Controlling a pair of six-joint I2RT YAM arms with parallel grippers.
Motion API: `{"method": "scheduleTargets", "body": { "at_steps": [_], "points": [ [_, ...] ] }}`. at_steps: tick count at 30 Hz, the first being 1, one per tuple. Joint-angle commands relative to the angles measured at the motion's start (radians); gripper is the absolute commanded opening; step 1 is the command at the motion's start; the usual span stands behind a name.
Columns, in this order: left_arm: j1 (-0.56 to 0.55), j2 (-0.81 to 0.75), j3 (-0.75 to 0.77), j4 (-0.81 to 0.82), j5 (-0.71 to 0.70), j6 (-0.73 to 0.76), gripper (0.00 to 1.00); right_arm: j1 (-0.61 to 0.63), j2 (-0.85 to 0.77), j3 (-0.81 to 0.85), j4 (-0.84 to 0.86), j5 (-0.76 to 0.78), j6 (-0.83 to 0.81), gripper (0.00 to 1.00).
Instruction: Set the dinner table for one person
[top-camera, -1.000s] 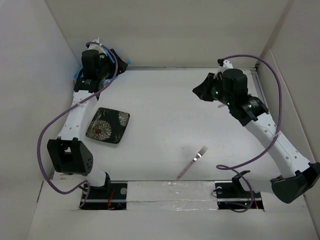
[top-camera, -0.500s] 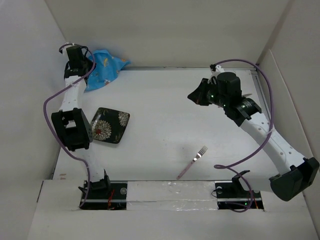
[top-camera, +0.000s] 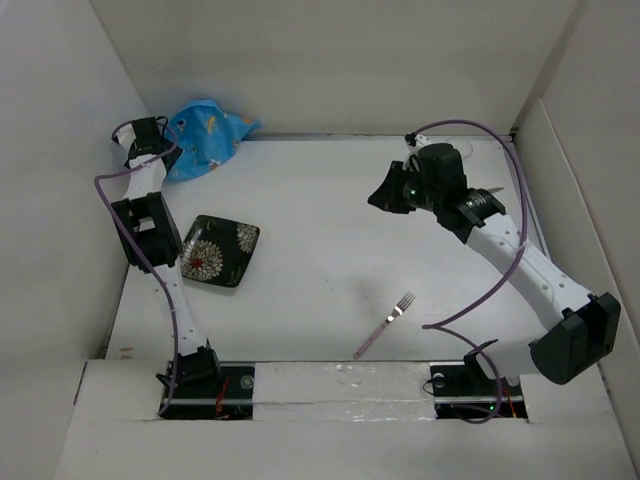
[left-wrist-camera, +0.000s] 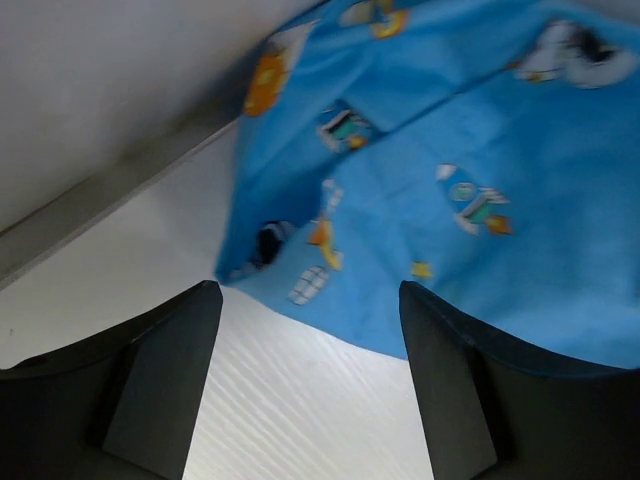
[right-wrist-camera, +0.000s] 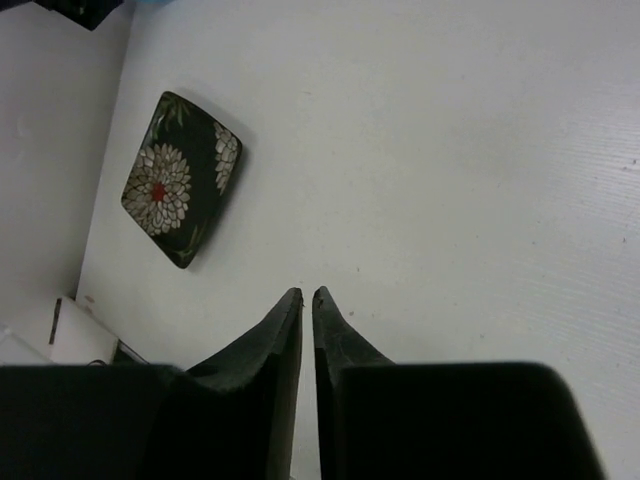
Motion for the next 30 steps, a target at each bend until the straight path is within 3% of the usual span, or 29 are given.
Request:
{"method": "scheduleTargets", "body": {
  "at_steps": [1, 2, 5, 10, 12, 14, 19, 21, 23, 26, 30],
  "points": [
    [0.017, 0.019, 0.062, -0.027, -0.018, -0.013, 0.69, 0.004, 0.023, 0.055, -0.007, -0.018, -0.012, 0.17],
    [0.017, 0.045, 0.069, -0.027, -0.010, -0.018, 0.70, 0.004, 0.028, 0.053, -0.005, -0.021, -0.007, 0.24],
    [0.017, 0.097, 0.103, -0.010, 0.002, -0.021, 0.70, 0.004, 0.051, 0.055, -0.001, -0.059, -0.002, 0.32],
    [0.017, 0.192, 0.187, 0.019, 0.034, -0.032, 0.61, 0.032, 0.083, 0.075, -0.034, -0.059, 0.001, 0.33],
    [0.017, 0.215, 0.201, 0.030, 0.083, -0.038, 0.34, 0.050, 0.091, 0.090, -0.057, -0.048, 0.004, 0.32],
    [0.017, 0.209, 0.194, 0.070, 0.163, -0.045, 0.00, 0.059, 0.102, 0.110, -0.064, -0.042, 0.004, 0.32],
    [-0.078, 0.035, 0.086, 0.240, 0.296, -0.085, 0.00, 0.081, 0.114, 0.137, -0.036, -0.019, 0.014, 0.31],
    [-0.144, -0.028, 0.109, 0.254, 0.349, -0.102, 0.00, 0.081, 0.123, 0.160, -0.033, -0.002, 0.010, 0.30],
    [-0.232, -0.077, 0.211, 0.277, 0.375, -0.130, 0.00, 0.081, 0.138, 0.200, -0.040, 0.025, -0.010, 0.19],
    [-0.288, -0.114, 0.243, 0.286, 0.399, -0.153, 0.00, 0.068, 0.151, 0.226, -0.057, 0.048, -0.027, 0.15],
    [-0.382, -0.219, 0.177, 0.336, 0.410, -0.183, 0.00, 0.048, 0.154, 0.288, -0.083, 0.080, -0.047, 0.13]
  ]
}}
